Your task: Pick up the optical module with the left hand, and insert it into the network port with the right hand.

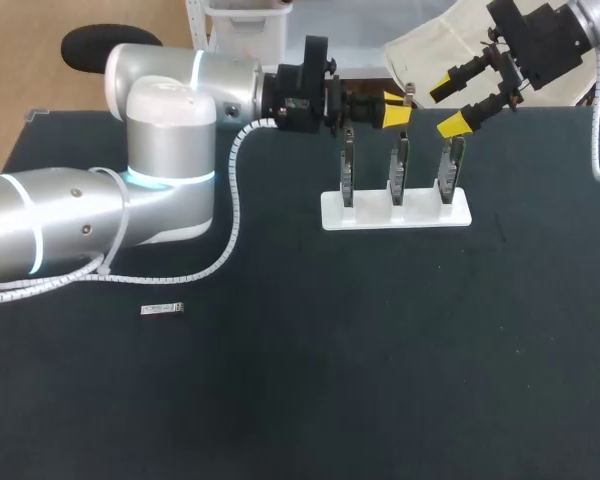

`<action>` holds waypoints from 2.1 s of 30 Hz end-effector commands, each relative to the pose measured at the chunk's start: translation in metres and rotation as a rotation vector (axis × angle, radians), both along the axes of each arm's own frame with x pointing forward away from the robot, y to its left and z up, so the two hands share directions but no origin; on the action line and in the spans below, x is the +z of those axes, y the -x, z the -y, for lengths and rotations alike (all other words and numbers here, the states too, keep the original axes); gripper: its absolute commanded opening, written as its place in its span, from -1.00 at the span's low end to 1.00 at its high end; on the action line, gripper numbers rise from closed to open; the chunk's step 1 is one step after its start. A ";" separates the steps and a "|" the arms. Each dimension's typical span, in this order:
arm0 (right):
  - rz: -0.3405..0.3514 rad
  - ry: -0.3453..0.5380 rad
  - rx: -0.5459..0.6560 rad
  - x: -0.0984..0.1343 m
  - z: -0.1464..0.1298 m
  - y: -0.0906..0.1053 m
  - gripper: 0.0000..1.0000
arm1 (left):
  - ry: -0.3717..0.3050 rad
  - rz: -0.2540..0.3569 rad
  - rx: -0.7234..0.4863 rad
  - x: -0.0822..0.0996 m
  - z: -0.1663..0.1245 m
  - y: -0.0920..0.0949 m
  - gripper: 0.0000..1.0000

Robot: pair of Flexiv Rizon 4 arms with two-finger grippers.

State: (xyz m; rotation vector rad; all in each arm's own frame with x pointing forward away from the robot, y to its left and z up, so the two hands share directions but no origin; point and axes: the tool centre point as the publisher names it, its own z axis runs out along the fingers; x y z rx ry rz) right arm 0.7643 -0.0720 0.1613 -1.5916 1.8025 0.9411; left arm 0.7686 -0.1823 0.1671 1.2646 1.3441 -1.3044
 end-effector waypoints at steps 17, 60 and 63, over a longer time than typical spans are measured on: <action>0.002 0.001 -0.003 0.000 0.000 0.002 1.00 | 0.011 0.011 -0.008 0.003 0.000 0.000 -1.00; 0.008 -0.138 0.003 0.038 -0.029 0.002 1.00 | 0.011 0.011 -0.008 0.003 0.000 0.000 -1.00; 0.010 -0.137 0.011 0.039 -0.034 0.003 1.00 | 0.011 0.011 -0.008 0.003 0.000 0.000 -1.00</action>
